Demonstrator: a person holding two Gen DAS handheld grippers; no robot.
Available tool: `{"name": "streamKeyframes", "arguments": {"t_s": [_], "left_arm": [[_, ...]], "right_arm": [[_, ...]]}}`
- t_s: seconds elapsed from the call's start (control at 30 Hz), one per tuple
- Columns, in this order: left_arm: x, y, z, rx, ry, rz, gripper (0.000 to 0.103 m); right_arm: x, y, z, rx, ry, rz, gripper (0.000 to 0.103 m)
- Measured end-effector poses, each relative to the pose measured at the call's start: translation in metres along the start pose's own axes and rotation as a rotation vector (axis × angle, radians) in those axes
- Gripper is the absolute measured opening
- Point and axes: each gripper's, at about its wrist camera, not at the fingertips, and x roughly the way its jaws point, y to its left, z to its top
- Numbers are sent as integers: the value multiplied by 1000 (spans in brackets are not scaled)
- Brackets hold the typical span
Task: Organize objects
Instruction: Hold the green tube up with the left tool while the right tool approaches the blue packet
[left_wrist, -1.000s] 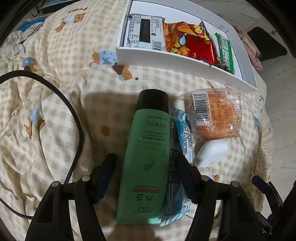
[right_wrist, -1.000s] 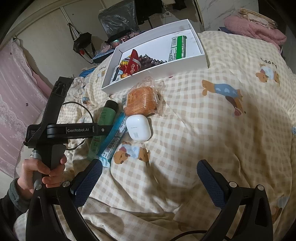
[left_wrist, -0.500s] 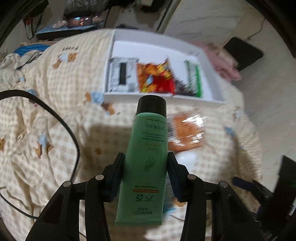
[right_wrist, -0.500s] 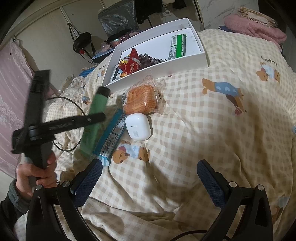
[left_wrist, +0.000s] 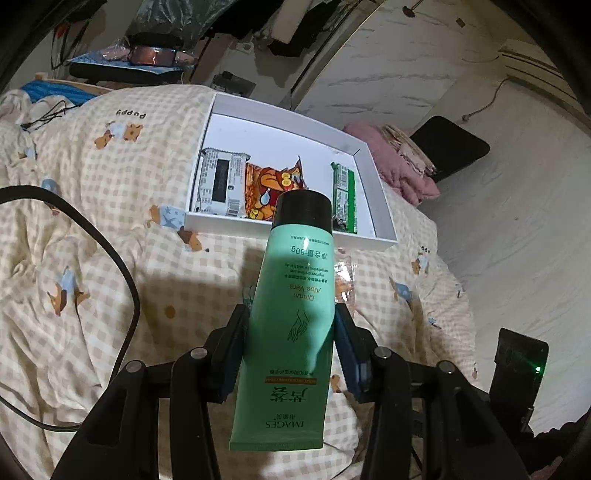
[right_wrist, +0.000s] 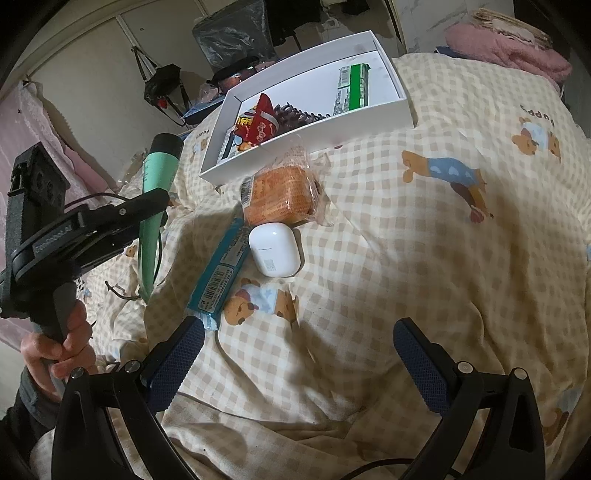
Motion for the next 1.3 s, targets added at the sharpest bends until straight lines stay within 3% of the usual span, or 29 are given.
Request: {"name": "streamKeyframes", "arguments": {"t_s": [0.53,1.3], "left_arm": [[13,2,-7,-19,65,4,49],[12,5,-7,-38,70,12,49]], "right_arm": [[3,-2,0,7,15,5,103],[5,0,3,-5,32,-2,103]]}}
